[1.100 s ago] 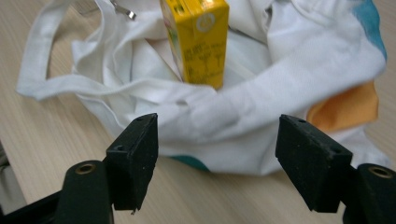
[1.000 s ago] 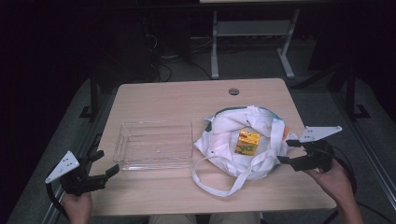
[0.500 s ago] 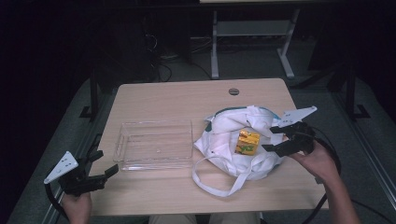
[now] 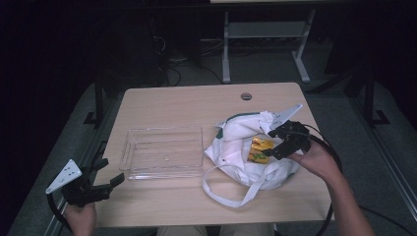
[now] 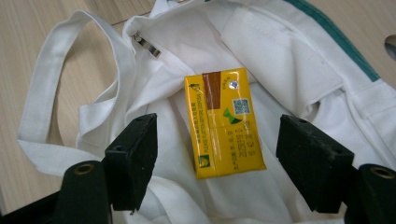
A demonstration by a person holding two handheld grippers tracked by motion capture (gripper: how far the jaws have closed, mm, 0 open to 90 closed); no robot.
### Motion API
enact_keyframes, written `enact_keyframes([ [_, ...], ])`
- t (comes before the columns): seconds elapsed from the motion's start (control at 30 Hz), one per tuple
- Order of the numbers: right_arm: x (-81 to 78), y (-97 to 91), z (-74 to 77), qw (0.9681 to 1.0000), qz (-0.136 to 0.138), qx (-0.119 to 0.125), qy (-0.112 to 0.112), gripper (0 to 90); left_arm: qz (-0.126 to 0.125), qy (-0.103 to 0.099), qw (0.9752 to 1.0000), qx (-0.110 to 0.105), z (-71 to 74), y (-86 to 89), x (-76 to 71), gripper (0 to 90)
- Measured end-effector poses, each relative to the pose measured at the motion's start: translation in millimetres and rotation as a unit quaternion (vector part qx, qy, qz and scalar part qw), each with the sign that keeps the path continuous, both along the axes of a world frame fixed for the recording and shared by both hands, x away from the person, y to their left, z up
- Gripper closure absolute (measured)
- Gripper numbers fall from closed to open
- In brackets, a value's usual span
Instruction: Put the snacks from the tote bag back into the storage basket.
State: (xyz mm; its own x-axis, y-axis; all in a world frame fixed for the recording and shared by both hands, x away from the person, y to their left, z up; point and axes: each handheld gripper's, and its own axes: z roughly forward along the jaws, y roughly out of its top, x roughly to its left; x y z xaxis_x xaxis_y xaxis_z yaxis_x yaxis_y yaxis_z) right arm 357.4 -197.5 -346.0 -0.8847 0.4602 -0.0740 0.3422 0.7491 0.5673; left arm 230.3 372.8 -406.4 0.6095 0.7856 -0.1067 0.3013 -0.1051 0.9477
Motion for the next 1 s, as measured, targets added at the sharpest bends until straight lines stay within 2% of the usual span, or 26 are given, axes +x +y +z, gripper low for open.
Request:
enact_keyframes([
  [0.03, 4.2, 4.5, -1.1, 0.9999, 0.005, -0.011, 0.004, 28.8, 0.001, -0.001, 1.0000, -0.002, -0.1, 0.1, -0.2, 12.7],
  [0.1, 5.3, 6.1, -1.6, 0.9999, 0.004, -0.012, 0.006, 28.8, 0.001, -0.001, 1.0000, -0.001, 0.0, 0.8, -0.3, 12.7],
  [0.17, 9.6, 12.2, -3.0, 0.9995, 0.008, -0.028, 0.012, 28.8, 0.001, -0.001, 1.0000, -0.002, -0.2, 1.0, -0.2, 12.7],
  [0.27, 11.6, 14.9, -4.7, 0.9992, 0.013, -0.034, 0.015, 29.3, 0.001, 0.001, 1.0000, -0.001, -0.2, 0.9, 0.1, 12.7],
  [0.37, 16.0, 19.2, -10.0, 0.9981, 0.017, -0.053, 0.026, 30.6, 0.001, 0.001, 1.0000, -0.002, -0.2, 0.7, 0.2, 12.7],
  [0.5, 18.5, 22.7, -13.7, 0.9973, 0.020, -0.064, 0.031, 31.4, 0.001, 0.000, 1.0000, -0.002, -0.1, 1.0, 0.1, 12.7],
  [0.63, 20.6, 23.8, -16.4, 0.9971, 0.021, -0.065, 0.032, 33.2, 0.001, 0.001, 1.0000, -0.004, -0.3, 1.3, 0.3, 12.7],
  [0.8, 22.0, 26.4, -20.4, 0.9965, 0.025, -0.071, 0.036, 39.6, 0.001, 0.001, 1.0000, -0.004, -0.3, 1.8, 0.4, 12.7],
  [1.0, 23.1, 27.5, -21.8, 0.9960, 0.034, -0.078, 0.025, 46.1, 0.002, -0.001, 1.0000, -0.004, -0.2, 2.5, 0.4, 12.7],
])
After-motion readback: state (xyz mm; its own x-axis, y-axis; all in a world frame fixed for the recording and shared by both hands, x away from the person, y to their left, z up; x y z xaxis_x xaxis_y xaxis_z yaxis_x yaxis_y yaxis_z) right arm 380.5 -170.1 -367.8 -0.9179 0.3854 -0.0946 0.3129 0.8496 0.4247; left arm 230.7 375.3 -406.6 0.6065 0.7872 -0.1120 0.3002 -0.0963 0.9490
